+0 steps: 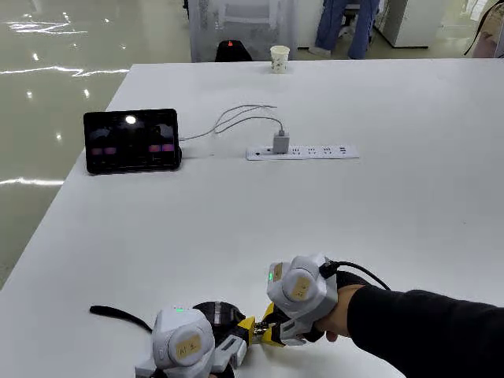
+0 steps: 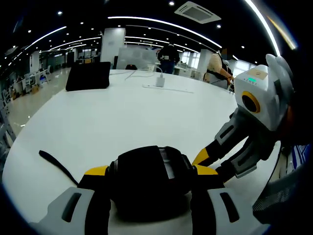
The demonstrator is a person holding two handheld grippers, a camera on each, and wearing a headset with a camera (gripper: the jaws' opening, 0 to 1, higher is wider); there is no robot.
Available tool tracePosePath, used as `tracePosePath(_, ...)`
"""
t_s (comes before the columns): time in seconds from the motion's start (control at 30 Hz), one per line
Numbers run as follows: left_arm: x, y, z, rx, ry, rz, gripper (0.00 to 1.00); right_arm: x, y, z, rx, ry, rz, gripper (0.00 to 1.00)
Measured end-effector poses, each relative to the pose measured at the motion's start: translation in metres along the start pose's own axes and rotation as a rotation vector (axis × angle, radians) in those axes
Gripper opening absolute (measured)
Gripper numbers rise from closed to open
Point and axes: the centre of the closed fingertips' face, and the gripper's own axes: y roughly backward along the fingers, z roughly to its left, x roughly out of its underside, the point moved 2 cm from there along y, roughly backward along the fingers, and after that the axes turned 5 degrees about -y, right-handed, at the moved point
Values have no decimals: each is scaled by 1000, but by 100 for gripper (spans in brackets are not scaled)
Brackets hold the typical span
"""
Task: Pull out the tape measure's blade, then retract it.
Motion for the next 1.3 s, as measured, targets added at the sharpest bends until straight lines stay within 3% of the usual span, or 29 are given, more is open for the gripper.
tracePosePath(1.3,-1,-1,-1,2,7,-1,61,-12,-8,5,-32,19,-51,11)
